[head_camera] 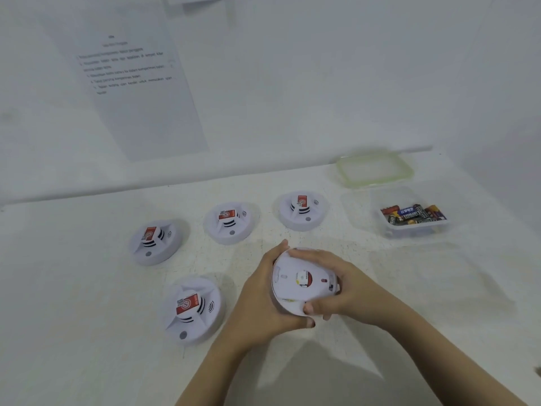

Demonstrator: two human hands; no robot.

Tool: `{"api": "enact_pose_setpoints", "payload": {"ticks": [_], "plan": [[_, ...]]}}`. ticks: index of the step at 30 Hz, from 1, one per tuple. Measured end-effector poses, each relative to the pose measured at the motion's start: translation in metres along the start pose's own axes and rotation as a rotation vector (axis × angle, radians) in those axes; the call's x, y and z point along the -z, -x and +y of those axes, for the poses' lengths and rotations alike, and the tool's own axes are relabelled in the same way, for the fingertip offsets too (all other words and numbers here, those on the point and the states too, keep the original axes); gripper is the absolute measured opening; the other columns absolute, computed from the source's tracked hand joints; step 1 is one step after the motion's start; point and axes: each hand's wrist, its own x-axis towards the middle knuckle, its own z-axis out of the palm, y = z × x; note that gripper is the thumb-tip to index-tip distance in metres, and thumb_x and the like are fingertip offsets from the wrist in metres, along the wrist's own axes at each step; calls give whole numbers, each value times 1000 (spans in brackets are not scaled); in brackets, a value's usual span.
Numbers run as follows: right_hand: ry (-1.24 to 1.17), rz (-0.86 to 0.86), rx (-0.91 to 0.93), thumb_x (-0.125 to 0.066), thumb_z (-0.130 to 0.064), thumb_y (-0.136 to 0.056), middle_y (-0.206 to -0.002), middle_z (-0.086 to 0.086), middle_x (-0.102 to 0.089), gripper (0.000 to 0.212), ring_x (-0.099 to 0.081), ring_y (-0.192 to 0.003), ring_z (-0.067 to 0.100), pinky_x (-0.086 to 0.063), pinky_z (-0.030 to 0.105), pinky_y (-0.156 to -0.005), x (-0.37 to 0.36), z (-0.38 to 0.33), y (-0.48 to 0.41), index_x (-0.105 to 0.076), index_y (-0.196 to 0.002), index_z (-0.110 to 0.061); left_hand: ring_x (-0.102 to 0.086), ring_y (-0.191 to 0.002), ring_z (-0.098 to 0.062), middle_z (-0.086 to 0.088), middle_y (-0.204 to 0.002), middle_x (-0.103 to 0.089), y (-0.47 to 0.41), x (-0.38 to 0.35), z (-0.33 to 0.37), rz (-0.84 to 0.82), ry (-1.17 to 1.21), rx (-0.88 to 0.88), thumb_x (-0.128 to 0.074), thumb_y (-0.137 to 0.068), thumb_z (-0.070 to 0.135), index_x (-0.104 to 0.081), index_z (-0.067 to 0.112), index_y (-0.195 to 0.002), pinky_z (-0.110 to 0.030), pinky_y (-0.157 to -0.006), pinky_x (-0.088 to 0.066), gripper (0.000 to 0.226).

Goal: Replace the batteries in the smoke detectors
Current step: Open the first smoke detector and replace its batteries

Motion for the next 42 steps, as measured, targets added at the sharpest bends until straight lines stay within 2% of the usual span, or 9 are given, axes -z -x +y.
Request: {"api": "enact_pose_setpoints", "payload": {"ticks": [5, 12, 17, 21, 25, 31, 34, 38, 42], "plan": [[-52, -84, -62, -80, -16, -67, -131, -14, -47, 66, -59, -103, 16, -54, 31, -59, 2, 4, -2, -57, -122, -43, -63, -106, -4, 21, -113, -64, 3, -10, -10, 116, -15, -54, -93, -51, 8, -49, 50, -122, -20, -80, -54, 93], [-6, -183, -137, -77, -11, -67, -132, -7, -43, 66, -58, -105, 21, -55, 32, -61, 10, 0, -9, -58, -118, -48, -64, -105, -6, 18, -111, -66, 1, -10, -13, 115, -17, -87, -92, -51, 4, -53, 50, -119, -16, -78, -52, 91], [110, -238, -133, -77, -8, -69, -119, -18, -48, 67, -58, -96, 3, -54, 29, -65, 10, -8, -14, -56, -122, -43, -54, -117, 6, 30, -124, -55, -2, -11, -20, 48, -6, -9, -92, -49, 15, -40, 49, -130, -10, -88, -47, 102], [502, -90, -77, -80, -29, -64, -148, -20, -21, 76, -22, -134, -1, -32, 32, -105, 9, -9, -15, -44, -124, -57, -58, -112, 0, 26, -119, -57, -5, -7, -21, 41, -11, -11, -92, -51, 10, -44, 40, -128, -14, -82, -50, 96], [739, -20, 29, -79, -31, -68, -152, -25, -1, 70, -5, -129, -11, -25, 22, -99, 8, -20, -10, -47, -128, -48, -58, -111, -1, 25, -119, -57, -6, -6, -21, 43, -14, -14, -93, -52, 11, -43, 42, -130, -15, -82, -50, 97], [1072, -33, 379, -72, -29, -65, -149, 1, -34, 50, -31, -131, 12, -36, 24, -97, 4, -28, -13, -63, -111, -13, -51, -121, 6, 22, -131, -54, -4, -6, -26, 20, 15, 23, -96, -48, 12, -39, 32, -141, -9, -90, -44, 110], [1171, -66, 426, -67, -34, -65, -145, 3, -40, 48, -38, -129, 17, -32, 28, -105, 5, -33, -15, -63, -107, -11, -55, -118, 3, 21, -127, -58, -5, -7, -25, 34, 19, 6, -95, -51, 12, -43, 30, -138, -11, -87, -47, 103], [1046, 169, 267, -65, -47, -65, -149, 3, -35, 50, -34, -133, 17, -35, 38, -107, 23, -32, -7, -65, -104, -15, -58, -109, 3, 27, -118, -58, -4, -8, -24, 29, 22, -2, -95, -49, 10, -44, 35, -131, -10, -80, -47, 99], [920, 373, -185, -72, -42, -73, -155, 3, -19, 60, -24, -139, 20, -29, 35, -107, 33, -15, -2, -57, -121, -8, -55, -117, -1, 25, -121, -56, -7, -8, -27, 1, 37, -13, -98, -46, 18, -41, 32, -133, -14, -90, -47, 105]]}}
